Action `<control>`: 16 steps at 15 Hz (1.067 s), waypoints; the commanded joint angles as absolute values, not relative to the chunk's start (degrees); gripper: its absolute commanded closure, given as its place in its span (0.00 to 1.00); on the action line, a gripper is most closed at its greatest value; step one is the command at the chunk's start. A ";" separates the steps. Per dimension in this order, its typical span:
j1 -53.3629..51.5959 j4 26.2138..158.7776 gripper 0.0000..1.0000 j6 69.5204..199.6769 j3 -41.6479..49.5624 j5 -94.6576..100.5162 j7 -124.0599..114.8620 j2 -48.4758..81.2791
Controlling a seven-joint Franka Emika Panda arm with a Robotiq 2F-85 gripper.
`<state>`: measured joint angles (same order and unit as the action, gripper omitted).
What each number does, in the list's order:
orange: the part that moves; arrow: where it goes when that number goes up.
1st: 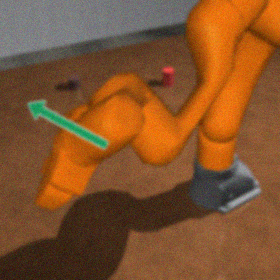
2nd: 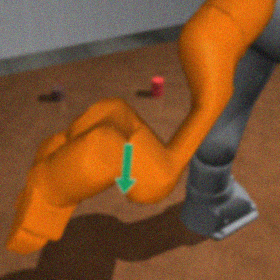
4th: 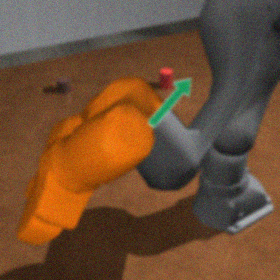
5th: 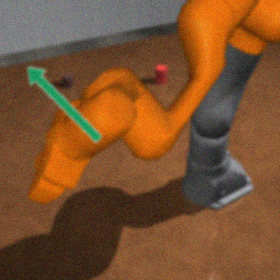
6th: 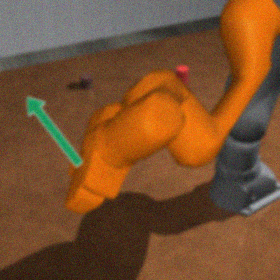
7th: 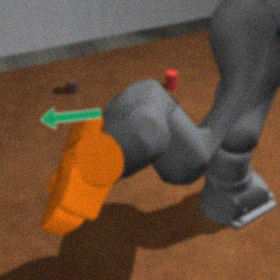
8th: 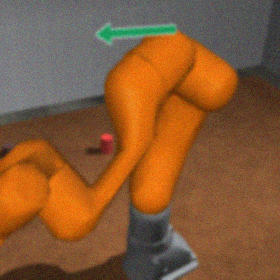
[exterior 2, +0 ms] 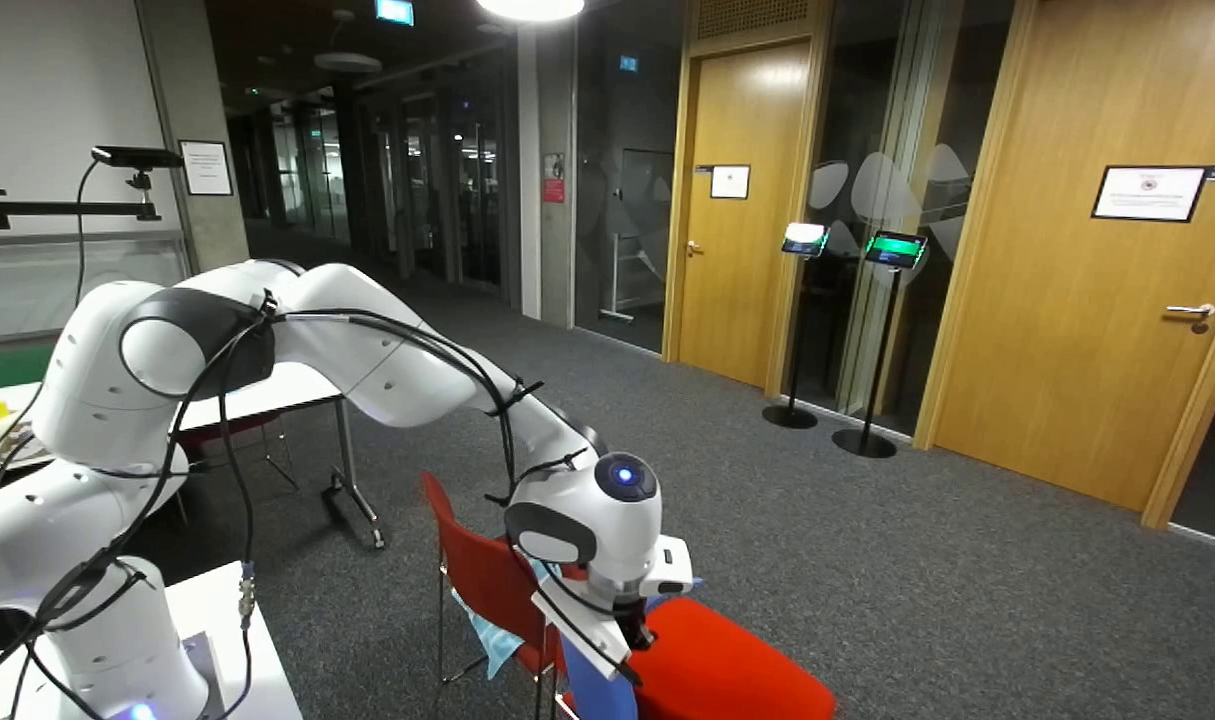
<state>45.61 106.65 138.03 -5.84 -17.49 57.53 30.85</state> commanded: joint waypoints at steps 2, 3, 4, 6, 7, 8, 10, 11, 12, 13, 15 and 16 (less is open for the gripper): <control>43.81 103.85 1.00 134.21 -3.44 -20.66 55.64 30.98; 43.79 103.60 1.00 134.03 -3.26 -21.31 55.61 31.07; 43.70 103.31 1.00 133.81 -3.04 -21.79 55.48 31.18; 43.54 102.86 1.00 133.54 -2.72 -22.37 55.33 31.36; 43.48 102.77 1.00 133.47 -2.58 -22.55 55.32 31.37; 43.41 102.60 1.00 133.37 -2.43 -22.65 55.15 31.46; 43.42 102.27 1.00 132.87 -2.35 -22.93 54.74 31.60; 43.31 102.12 1.00 132.62 -2.24 -22.95 54.36 31.67; 43.26 101.89 1.00 132.24 -2.16 -23.07 53.90 31.79; 43.20 101.76 1.00 132.06 -2.08 -23.12 53.59 31.86; 42.91 101.51 1.00 132.05 -1.84 -23.11 52.95 32.05; 42.81 101.47 1.00 132.25 -1.78 -23.10 52.72 32.15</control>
<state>44.16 103.77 134.65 -3.28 -21.71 53.96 31.34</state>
